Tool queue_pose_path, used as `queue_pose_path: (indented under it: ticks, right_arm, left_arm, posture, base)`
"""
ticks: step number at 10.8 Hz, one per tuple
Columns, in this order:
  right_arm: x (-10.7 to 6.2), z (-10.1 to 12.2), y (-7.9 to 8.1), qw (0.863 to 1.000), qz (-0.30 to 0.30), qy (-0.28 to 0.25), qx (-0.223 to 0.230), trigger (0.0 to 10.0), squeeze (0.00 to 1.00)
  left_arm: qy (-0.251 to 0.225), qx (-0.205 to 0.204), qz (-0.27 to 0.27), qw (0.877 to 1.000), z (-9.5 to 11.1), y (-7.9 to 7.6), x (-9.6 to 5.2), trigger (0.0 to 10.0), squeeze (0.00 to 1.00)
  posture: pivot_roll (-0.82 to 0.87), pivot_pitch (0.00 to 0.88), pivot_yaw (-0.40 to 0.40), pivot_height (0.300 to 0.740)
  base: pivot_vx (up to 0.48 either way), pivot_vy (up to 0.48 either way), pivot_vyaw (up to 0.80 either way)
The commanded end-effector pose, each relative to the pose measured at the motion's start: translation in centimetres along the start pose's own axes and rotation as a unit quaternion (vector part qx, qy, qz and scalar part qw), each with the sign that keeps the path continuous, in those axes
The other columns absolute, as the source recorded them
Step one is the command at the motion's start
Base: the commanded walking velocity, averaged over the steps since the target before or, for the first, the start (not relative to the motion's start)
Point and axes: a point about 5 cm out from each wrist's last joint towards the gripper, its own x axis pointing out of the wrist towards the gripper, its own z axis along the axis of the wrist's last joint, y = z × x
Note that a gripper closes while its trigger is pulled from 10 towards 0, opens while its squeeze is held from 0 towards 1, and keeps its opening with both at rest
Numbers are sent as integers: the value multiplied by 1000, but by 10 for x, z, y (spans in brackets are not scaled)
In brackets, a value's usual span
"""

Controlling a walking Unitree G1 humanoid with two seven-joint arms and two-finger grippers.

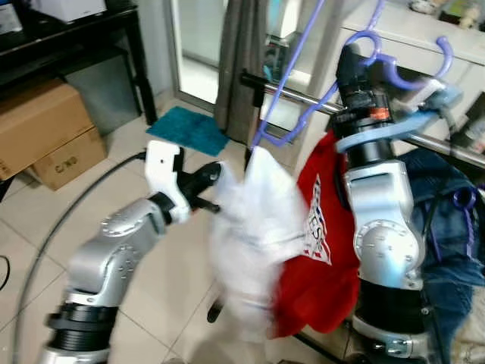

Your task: Hang hanger

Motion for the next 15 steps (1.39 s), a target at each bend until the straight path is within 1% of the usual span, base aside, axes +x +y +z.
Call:
queue_pose_path:
  ticks: [1,2,3,4,5,6,7,8,9,10,11,12,13,14,15]
  right_arm:
    - [-2,-14,6,998,12,29,-51,0,0]
    - [-4,-25,4,997,-8,38,-66,0,0]
    - [-2,-27,8,996,0,35,-85,0,0]
    - [0,-26,12,996,4,25,-82,0,0]
    - [2,-26,20,994,28,12,-107,0,0]
    - [2,-29,33,990,54,-6,-129,0,0]
    - [2,-31,40,989,67,-17,-133,0,0]
    - [8,-28,37,999,15,-30,-43,0,0]
    - [14,-22,30,999,-22,-46,16,0,0]
    - [20,-13,20,993,-55,-69,78,0,0]
    - [26,-2,10,982,-77,-101,144,0,0]
    - [27,5,-1,971,-96,-122,181,0,0]
    - [27,7,-7,965,-107,-130,203,0,0]
    - [21,14,-32,948,-150,-151,236,0,0]
    - [17,19,-42,941,-161,-161,249,0,0]
  left_arm:
    - [-86,-6,-53,995,35,-16,3,0,0]
    - [-166,-46,-93,981,68,-29,10,0,0]
    - [-197,-71,-135,969,81,-41,15,0,0]
    - [-219,-90,-165,958,90,-52,17,0,0]
    - [-246,-121,-187,943,97,-59,17,0,0]
    - [-278,-174,-219,919,107,-66,15,0,0]
    - [-271,-197,-240,911,107,-71,15,0,0]
    - [-194,-185,-219,938,85,-70,21,0,0]
    - [-162,-179,-205,949,74,-66,22,0,0]
    - [-121,-165,-187,961,61,-62,20,0,0]
    - [-66,-142,-170,973,46,-57,13,0,0]
    - [-31,-130,-155,979,36,-49,3,0,0]
    - [-17,-123,-148,981,31,-45,-2,0,0]
    - [-17,-111,-108,988,30,-26,-21,0,0]
    - [-6,-86,-71,994,30,-10,-33,0,0]
  posture:
    - [-65,26,-41,740]
    - [-61,25,-41,740]
    - [-61,25,-37,740]
    - [-63,24,-35,740]
    - [-63,24,-33,740]
    - [-61,23,-33,740]
    - [-57,19,-33,740]
    - [-55,17,-35,740]
    - [-56,14,-33,740]
    - [-55,11,-34,740]
    - [-55,8,-33,740]
    - [-55,8,-33,740]
    - [-53,7,-34,740]
    - [-51,14,-36,740]
    - [-50,19,-36,740]
  base:
    - [0,0,0]
    - [0,0,0]
    - [0,0,0]
    - [0,0,0]
    - [0,0,0]
    - [0,0,0]
    - [0,0,0]
    - [0,0,0]
    - [0,0,0]
    - [0,0,0]
    - [0,0,0]
    - [0,0,0]
    - [0,0,0]
    - [0,0,0]
    - [0,0,0]
